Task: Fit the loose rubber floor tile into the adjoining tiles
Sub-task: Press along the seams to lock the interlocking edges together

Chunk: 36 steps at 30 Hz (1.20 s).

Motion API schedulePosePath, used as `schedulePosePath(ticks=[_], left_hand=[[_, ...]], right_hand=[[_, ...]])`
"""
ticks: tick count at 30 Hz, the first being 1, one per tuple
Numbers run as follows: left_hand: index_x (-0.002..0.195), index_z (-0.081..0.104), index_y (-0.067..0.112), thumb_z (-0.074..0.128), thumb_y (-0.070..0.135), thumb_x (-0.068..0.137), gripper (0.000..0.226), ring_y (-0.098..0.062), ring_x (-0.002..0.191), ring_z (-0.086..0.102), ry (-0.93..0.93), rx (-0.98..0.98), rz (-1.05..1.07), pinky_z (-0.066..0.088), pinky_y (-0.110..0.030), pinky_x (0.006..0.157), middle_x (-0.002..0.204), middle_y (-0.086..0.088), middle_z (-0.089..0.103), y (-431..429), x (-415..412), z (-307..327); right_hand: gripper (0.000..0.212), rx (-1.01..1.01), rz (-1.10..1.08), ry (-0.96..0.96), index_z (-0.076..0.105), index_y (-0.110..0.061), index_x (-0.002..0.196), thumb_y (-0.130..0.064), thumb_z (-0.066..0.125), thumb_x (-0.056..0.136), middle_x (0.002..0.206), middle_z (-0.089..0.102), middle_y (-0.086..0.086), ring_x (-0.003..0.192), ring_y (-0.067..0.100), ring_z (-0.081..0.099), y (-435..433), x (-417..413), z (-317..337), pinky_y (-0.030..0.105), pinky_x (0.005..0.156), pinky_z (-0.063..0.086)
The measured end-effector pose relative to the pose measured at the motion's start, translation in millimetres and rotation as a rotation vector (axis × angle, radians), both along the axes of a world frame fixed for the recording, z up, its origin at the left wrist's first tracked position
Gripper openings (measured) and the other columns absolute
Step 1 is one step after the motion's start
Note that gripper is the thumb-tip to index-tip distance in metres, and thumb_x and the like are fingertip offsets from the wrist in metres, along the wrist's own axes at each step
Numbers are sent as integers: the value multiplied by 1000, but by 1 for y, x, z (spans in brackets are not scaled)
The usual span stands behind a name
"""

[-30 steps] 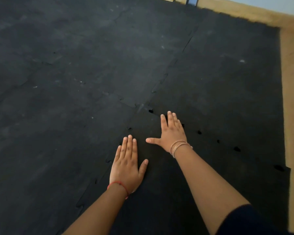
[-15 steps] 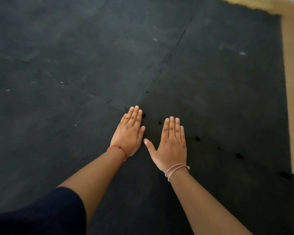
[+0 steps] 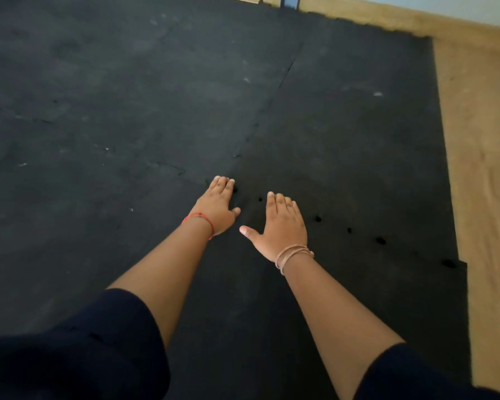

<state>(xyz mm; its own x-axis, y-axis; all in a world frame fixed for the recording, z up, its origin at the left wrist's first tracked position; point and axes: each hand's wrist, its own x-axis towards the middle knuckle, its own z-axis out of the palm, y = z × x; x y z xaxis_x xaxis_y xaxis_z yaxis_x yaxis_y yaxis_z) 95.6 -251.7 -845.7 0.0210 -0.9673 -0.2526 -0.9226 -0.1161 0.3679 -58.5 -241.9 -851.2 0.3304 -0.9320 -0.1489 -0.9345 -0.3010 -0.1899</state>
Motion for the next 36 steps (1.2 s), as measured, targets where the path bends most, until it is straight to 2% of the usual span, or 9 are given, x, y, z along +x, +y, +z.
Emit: schedulePosePath(ticks=[4, 8, 15, 21, 23, 27, 31, 36], left_hand=[[145, 0, 11, 36, 31, 95, 65, -16, 143, -10, -16, 10, -23, -2, -29, 115, 157, -4, -3, -1, 2, -10], [145, -1, 12, 32, 31, 95, 63, -16, 143, -10, -58, -18, -44, -4, -29, 115, 157, -4, -5, -2, 3, -21], [144, -7, 8, 30, 30, 95, 65, -20, 143, -11, -157, 148, -69, 1, -33, 116, 156, -8, -12, -14, -1, -9], [143, -8, 8, 22, 35, 97, 62, -20, 143, -13, -94, 8, -11, -5, -33, 115, 156, -9, -13, 27, -15, -17], [143, -8, 9, 23, 39, 96, 64, -20, 143, -12, -99, 29, -23, -5, -32, 115, 156, -9, -13, 37, -17, -17], [143, -9, 6, 23, 38, 96, 65, -23, 143, -11, -187, 154, -61, 1, -35, 116, 155, -11, -13, 22, -16, -8], [143, -10, 6, 27, 38, 96, 67, -25, 143, -10, -218, 257, -80, 3, -36, 116, 155, -12, -13, 13, -16, -1], [143, -8, 8, 29, 38, 95, 68, -23, 143, -11, -141, 234, -54, 2, -36, 116, 156, -11, -13, 16, -15, 3]], right_hand=[[88, -59, 8, -4, -4, -7, 147, -64, 25, 88, 159, 0, 11, 146, 23, -5, 5, 0, -11, 35, 116, -6], [87, -116, 5, 38, -3, -6, 147, -65, 20, 87, 159, 0, 13, 146, 25, -5, 3, 1, -22, 36, 115, -6], [88, -22, 23, 28, 0, -5, 148, -64, 27, 88, 159, 1, 12, 146, 24, -5, -2, 1, -10, 36, 117, -4], [91, 43, 25, -19, 6, -7, 148, -59, 46, 85, 158, 13, 12, 146, 24, 8, -3, 0, 4, 36, 118, 2], [93, 74, 30, 20, 5, -6, 148, -60, 46, 85, 158, 13, 12, 146, 25, 8, -4, 0, 7, 36, 118, 3], [100, 197, 79, 216, 1, -1, 147, -64, 45, 83, 158, 9, 15, 146, 28, 7, -21, 9, 17, 38, 118, 7], [98, 260, 66, 242, -3, -2, 147, -62, 45, 85, 159, 2, 15, 146, 29, 0, -22, 13, 21, 40, 119, 4], [99, 251, 73, 204, -2, -1, 147, -62, 46, 84, 159, 3, 15, 146, 28, 0, -20, 10, 25, 38, 119, 4]])
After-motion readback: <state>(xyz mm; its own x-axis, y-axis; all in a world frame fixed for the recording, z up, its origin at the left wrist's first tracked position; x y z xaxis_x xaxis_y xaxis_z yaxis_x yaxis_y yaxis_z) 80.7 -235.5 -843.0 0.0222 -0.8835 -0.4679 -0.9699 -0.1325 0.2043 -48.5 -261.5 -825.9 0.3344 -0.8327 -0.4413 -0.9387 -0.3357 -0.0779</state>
